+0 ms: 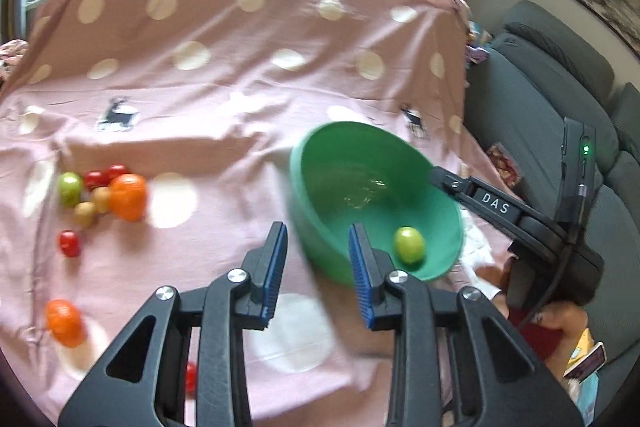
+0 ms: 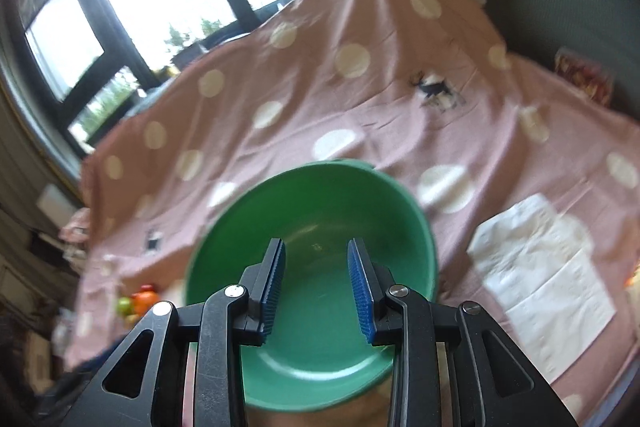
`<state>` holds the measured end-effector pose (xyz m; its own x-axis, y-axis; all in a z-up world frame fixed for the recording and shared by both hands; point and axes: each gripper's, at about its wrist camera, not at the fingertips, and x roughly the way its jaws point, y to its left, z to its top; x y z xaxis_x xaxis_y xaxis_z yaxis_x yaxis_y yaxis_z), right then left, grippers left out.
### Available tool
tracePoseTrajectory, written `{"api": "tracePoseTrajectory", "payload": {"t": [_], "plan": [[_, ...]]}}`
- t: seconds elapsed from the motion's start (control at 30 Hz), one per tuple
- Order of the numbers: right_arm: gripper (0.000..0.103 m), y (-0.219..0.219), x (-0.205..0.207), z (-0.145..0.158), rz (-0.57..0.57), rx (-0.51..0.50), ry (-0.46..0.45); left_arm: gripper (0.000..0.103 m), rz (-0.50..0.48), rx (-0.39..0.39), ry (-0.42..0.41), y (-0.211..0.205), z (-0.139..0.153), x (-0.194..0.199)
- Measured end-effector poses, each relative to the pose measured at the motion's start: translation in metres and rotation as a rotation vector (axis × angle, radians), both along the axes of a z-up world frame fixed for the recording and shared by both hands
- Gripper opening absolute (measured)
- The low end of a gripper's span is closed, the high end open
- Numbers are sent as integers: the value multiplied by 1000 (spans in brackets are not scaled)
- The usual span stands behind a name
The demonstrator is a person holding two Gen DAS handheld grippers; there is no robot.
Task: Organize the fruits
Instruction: 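Move the right tool back from the bowl toward the large orange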
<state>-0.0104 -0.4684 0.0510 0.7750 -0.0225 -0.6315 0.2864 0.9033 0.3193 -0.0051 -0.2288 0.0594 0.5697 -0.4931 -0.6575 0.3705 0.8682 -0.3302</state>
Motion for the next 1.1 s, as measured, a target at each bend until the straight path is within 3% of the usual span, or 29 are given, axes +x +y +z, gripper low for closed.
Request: {"api": "tracePoseTrajectory", "payload": {"t": [0.17,0.27,0.43,0.57,0.73,0.97,1.1], "plan": [[32,11,17,-14,13,-55,28,32,105,44,18,52,-5,0],[32,22,23,-19,-19,-176,64,32,167,58,10,85,-13,-4],[32,33,28,-25,-63,-309,110,33,269,-17,108,132,-37,3],[32,40,31,-24,-65,-345,101,33,308,1,119,142,-44,6],[32,53,33,-27,-73,-467,109,34,291,-52,138,148,-44,7],[32,68,30,-29,-26,-521,129,34,314,-86,162,159,-45,9],[32,76,23,-26,38,-481,130,36,320,-87,163,163,-45,10]]}}
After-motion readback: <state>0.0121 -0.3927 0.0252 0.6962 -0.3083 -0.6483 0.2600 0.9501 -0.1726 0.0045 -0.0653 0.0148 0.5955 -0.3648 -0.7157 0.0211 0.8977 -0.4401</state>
